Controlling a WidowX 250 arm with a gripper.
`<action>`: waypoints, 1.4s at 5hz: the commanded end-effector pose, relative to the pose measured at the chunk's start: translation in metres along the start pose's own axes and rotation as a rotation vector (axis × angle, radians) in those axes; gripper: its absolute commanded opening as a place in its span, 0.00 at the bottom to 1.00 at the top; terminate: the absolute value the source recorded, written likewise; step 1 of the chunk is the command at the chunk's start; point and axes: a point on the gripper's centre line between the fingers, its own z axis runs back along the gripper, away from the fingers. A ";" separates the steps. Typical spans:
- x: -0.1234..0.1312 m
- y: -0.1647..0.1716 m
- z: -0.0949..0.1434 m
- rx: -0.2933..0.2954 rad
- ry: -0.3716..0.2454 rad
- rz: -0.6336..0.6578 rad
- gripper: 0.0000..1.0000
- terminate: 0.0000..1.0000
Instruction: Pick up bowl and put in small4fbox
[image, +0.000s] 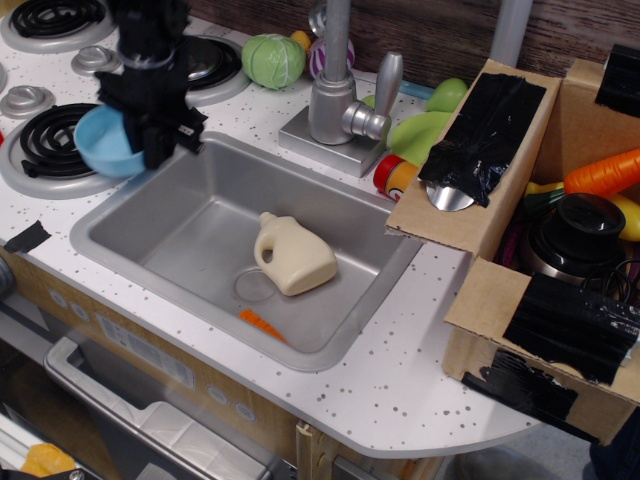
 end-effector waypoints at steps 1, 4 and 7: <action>0.019 -0.055 0.097 -0.028 -0.020 0.028 0.00 0.00; 0.038 -0.170 0.202 -0.293 0.055 0.209 0.00 0.00; 0.034 -0.257 0.236 -0.410 -0.099 0.369 0.00 0.00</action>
